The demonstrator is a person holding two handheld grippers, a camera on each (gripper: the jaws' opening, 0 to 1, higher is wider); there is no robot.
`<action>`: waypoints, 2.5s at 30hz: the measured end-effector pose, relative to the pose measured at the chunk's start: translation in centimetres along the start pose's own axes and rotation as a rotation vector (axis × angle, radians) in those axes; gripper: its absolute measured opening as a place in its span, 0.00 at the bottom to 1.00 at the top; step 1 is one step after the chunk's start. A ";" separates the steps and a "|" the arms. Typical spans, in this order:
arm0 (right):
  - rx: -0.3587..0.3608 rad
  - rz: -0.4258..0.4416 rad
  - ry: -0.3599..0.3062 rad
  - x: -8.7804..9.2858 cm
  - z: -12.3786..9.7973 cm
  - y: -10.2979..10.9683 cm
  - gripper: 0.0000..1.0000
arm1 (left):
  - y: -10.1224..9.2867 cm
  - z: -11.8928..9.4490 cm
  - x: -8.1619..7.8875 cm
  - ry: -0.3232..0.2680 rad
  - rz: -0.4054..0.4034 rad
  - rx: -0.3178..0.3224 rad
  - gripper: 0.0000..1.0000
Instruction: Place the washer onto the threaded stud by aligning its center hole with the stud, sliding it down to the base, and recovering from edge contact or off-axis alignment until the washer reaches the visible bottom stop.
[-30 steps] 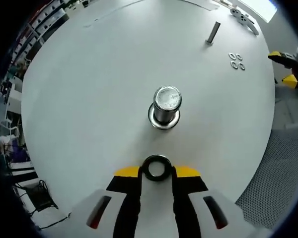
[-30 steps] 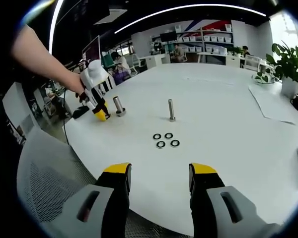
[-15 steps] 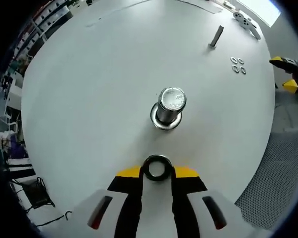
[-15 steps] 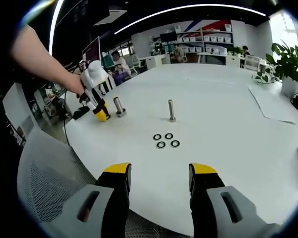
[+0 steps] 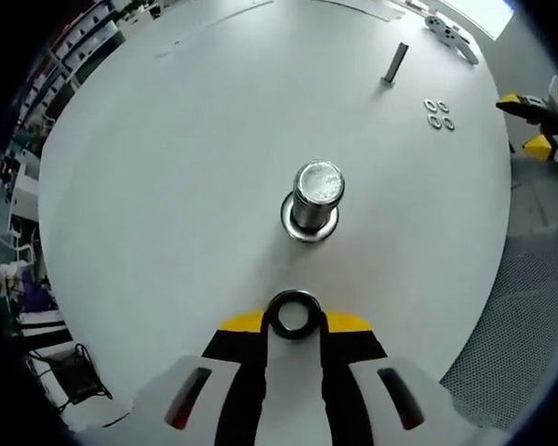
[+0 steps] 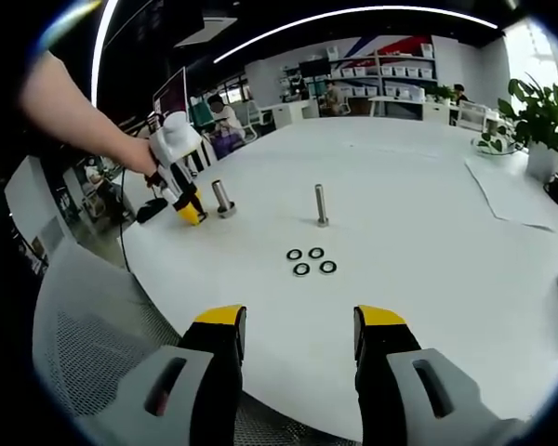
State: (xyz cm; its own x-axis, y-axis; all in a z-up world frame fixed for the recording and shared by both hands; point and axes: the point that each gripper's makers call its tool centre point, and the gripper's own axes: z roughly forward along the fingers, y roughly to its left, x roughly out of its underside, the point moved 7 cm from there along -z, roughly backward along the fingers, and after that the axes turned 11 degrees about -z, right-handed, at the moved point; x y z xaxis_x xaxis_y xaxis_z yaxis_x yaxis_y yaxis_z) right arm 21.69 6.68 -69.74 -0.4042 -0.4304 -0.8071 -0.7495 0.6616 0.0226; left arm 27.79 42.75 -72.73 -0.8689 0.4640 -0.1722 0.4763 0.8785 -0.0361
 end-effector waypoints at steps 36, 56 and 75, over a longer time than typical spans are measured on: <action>-0.013 0.002 -0.005 0.0 0.0 0.1 0.49 | -1.4 -6.9 -5.9 -0.126 0.147 0.033 0.19; -0.006 0.009 -0.009 -0.1 0.0 0.0 0.49 | -2.4 -4.8 -7.1 -0.059 0.242 0.035 0.19; 0.004 0.013 -0.004 0.0 0.0 -0.1 0.49 | -2.3 -2.0 -7.2 0.002 0.235 0.027 0.19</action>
State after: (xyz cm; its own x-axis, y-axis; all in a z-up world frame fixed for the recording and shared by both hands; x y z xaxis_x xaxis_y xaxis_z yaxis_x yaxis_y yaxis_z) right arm 21.79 6.59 -69.74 -0.4115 -0.4190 -0.8094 -0.7421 0.6696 0.0307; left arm 32.68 37.57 -69.46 -0.7337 0.6560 -0.1772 0.6693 0.7427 -0.0216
